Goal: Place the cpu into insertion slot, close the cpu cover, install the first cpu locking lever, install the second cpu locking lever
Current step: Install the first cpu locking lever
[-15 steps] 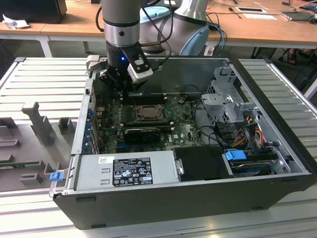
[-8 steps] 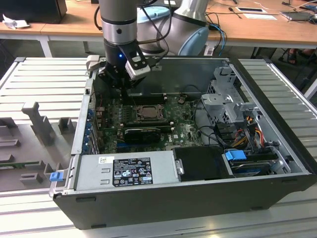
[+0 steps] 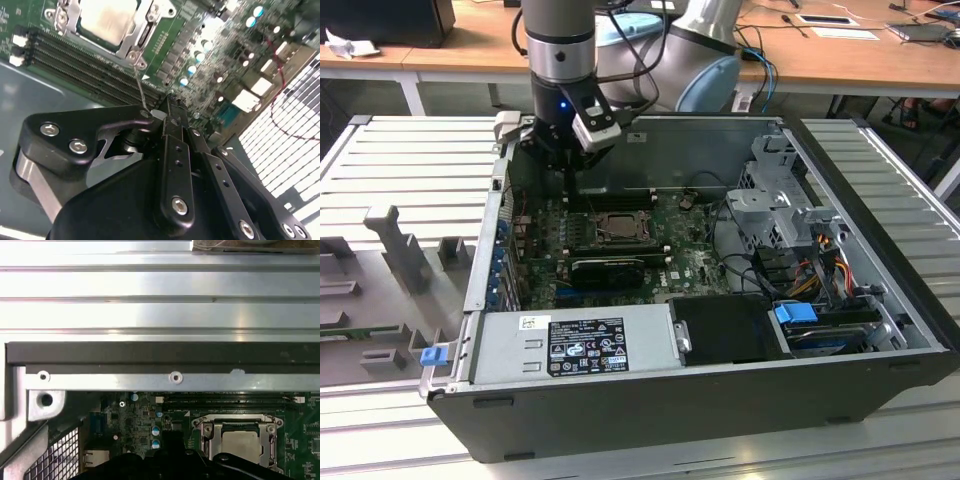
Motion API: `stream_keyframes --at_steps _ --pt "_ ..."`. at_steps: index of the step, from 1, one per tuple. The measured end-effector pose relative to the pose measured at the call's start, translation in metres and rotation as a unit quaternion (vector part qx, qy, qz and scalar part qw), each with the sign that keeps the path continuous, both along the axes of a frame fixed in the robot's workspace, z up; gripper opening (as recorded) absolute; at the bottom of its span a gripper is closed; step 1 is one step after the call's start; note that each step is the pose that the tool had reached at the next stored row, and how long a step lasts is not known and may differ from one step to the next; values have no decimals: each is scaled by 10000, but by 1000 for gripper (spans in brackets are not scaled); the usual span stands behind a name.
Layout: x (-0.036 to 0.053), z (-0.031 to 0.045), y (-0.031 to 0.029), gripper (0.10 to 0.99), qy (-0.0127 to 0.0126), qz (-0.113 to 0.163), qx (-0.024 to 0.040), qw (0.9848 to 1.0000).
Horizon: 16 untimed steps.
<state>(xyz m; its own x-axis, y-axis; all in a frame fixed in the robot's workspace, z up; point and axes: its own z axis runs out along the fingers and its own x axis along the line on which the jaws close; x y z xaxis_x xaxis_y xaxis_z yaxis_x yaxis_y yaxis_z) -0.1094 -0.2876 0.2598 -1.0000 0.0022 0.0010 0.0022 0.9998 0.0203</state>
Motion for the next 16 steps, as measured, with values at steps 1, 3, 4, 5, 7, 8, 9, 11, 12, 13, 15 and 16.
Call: stream_keyframes --at_steps 1,3,4,5,7,8,9,11,12,13,15,16 --pt "2 -1 18 106 0 1 0 10000" --pt "19 -2 45 106 0 3 0 10000" --pt "34 -3 53 106 0 4 0 10000" --pt "54 -3 58 106 0 3 0 10000" --pt "111 -6 62 106 0 3 0 10000" --pt "175 -9 63 106 0 2 0 10000" --pt "229 -13 64 106 0 3 0 10000" --pt "317 -23 65 106 1 3 0 10000" --pt "353 -28 65 106 1 3 0 10000" --pt "393 -35 66 106 0 2 0 10000" --pt "457 -45 66 106 0 3 0 10000" --pt "468 -47 66 106 0 4 0 10000"
